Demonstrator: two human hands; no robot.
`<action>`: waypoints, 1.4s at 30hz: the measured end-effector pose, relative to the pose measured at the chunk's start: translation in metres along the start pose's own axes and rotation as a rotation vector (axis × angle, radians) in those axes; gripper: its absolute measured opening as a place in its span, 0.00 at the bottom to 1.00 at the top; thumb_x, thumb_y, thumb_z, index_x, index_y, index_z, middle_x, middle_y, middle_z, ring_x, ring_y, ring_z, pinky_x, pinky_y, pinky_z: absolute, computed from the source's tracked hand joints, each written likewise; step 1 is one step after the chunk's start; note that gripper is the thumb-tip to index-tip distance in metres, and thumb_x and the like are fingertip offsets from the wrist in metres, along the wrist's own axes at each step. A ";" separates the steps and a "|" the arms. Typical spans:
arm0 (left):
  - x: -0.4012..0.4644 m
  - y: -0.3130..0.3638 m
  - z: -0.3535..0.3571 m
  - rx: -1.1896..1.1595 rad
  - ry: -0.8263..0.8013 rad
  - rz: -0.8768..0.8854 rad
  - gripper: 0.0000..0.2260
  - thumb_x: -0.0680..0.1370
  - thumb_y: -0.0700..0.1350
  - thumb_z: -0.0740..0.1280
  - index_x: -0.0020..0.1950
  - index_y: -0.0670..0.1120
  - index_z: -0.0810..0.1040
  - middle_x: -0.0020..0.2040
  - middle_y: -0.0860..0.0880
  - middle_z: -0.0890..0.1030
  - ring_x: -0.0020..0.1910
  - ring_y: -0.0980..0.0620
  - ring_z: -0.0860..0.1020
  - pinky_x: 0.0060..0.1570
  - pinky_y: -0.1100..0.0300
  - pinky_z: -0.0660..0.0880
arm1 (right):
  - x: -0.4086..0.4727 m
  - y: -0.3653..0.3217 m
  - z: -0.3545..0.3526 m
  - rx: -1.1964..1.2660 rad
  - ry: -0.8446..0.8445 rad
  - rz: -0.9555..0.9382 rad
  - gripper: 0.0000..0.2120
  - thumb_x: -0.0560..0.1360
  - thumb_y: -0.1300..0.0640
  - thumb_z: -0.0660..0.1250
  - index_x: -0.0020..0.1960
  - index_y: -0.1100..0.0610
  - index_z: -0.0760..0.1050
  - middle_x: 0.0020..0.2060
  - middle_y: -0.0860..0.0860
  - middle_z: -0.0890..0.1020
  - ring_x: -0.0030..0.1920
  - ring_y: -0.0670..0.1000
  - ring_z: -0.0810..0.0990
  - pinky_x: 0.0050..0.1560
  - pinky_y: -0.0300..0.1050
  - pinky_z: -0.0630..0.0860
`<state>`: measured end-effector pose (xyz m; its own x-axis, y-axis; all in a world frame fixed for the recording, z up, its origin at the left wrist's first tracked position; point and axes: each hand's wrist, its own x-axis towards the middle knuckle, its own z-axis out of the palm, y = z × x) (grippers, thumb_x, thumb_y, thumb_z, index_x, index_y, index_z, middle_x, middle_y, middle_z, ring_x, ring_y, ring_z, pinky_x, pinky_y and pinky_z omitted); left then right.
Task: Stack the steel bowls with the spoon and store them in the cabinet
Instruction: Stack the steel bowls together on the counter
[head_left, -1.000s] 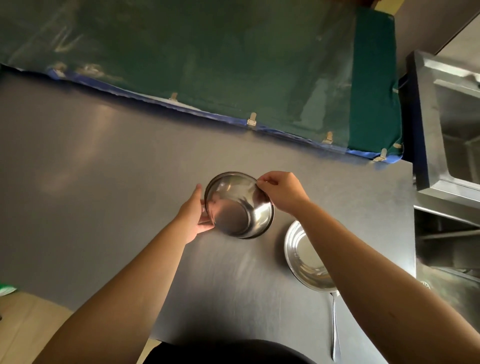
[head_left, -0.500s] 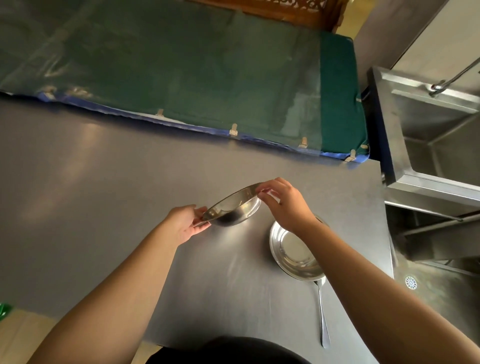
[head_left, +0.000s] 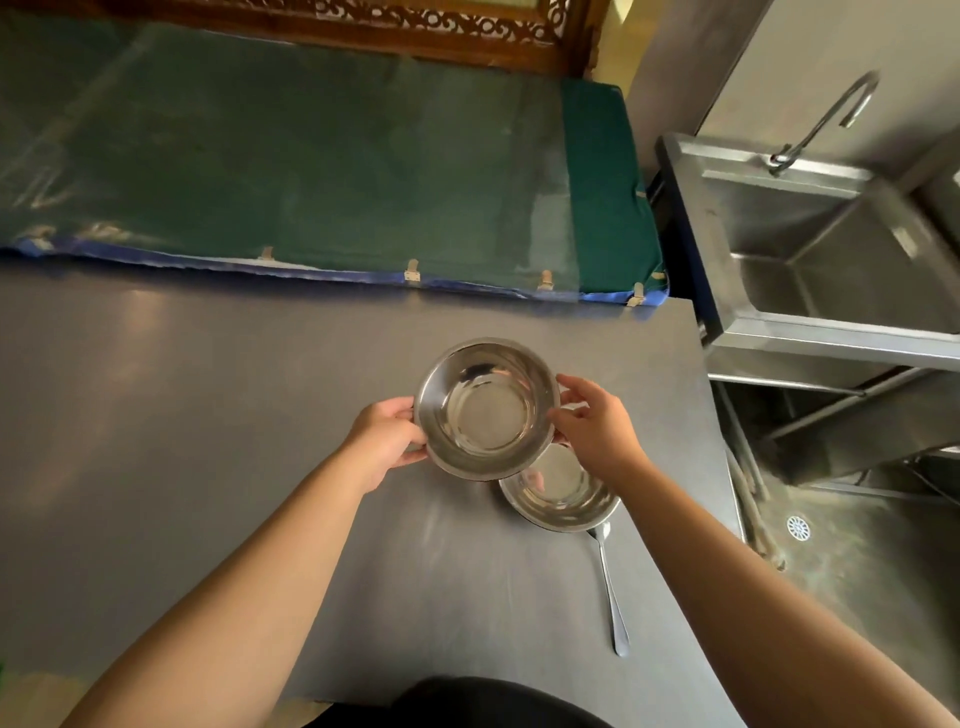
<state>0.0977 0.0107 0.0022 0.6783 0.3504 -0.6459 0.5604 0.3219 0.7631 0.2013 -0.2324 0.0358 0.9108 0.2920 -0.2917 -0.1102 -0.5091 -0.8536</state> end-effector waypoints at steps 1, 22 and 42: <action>-0.001 0.000 0.007 0.029 -0.004 0.019 0.21 0.73 0.26 0.64 0.60 0.47 0.79 0.51 0.45 0.84 0.46 0.48 0.84 0.42 0.53 0.84 | -0.003 0.004 -0.006 0.012 0.017 0.016 0.24 0.75 0.68 0.69 0.70 0.58 0.74 0.47 0.51 0.81 0.32 0.43 0.82 0.36 0.38 0.81; -0.003 -0.042 0.109 0.497 -0.041 0.127 0.09 0.68 0.54 0.71 0.46 0.66 0.82 0.38 0.61 0.83 0.38 0.55 0.79 0.43 0.57 0.77 | -0.028 0.106 -0.066 0.007 0.111 0.278 0.20 0.75 0.60 0.72 0.65 0.51 0.76 0.50 0.52 0.82 0.45 0.55 0.83 0.51 0.58 0.82; 0.025 -0.063 0.111 0.600 -0.030 0.126 0.28 0.70 0.35 0.62 0.39 0.73 0.78 0.47 0.43 0.85 0.38 0.48 0.75 0.49 0.44 0.80 | -0.009 0.133 -0.049 0.044 0.070 0.390 0.19 0.73 0.66 0.71 0.63 0.56 0.77 0.46 0.49 0.81 0.43 0.54 0.84 0.52 0.58 0.83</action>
<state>0.1324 -0.0983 -0.0597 0.7651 0.3256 -0.5556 0.6388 -0.2748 0.7186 0.1984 -0.3423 -0.0539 0.8219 0.0271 -0.5690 -0.4688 -0.5350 -0.7028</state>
